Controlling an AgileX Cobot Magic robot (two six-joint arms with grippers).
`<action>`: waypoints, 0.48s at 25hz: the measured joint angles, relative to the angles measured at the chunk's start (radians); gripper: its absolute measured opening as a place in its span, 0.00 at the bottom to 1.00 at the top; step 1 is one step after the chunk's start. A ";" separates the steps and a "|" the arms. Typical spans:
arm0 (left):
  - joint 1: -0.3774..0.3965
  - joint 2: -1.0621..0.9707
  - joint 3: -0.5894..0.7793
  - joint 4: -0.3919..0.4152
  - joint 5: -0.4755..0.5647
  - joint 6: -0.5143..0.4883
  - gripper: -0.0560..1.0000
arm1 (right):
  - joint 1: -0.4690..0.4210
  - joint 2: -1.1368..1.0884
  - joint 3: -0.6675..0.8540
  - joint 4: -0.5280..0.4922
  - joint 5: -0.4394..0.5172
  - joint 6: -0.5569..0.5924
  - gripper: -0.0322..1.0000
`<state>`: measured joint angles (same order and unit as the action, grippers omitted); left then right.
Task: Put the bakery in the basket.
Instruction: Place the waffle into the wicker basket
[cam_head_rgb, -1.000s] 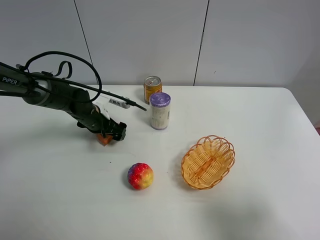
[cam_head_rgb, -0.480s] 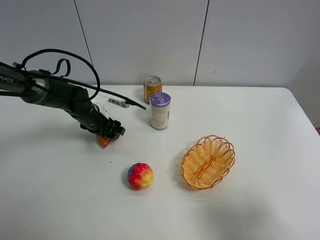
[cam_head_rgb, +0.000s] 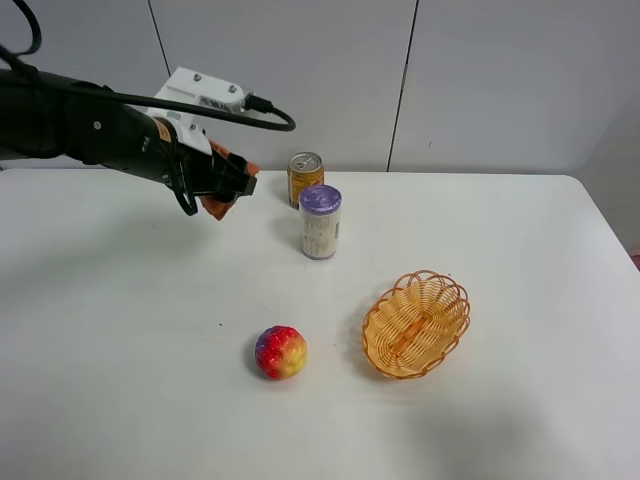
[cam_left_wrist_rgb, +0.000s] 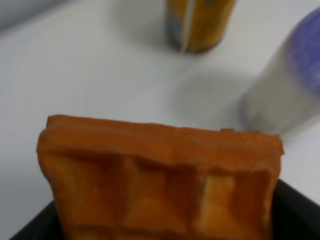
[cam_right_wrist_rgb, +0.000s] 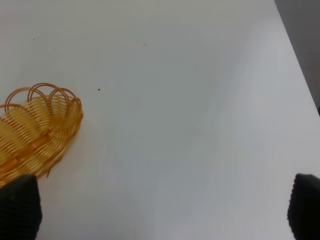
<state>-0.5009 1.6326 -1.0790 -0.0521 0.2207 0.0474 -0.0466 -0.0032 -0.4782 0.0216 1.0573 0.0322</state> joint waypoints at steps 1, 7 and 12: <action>-0.031 -0.026 0.000 0.000 -0.003 0.000 0.68 | 0.000 0.000 0.000 0.000 0.000 0.000 0.99; -0.275 -0.012 -0.042 -0.003 -0.004 0.001 0.68 | 0.000 0.000 0.000 0.000 0.000 0.000 0.99; -0.420 0.133 -0.125 -0.006 0.052 0.004 0.68 | 0.000 0.000 0.000 0.000 0.000 0.000 0.99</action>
<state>-0.9207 1.7652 -1.2036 -0.0586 0.2726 0.0513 -0.0466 -0.0032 -0.4782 0.0216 1.0573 0.0322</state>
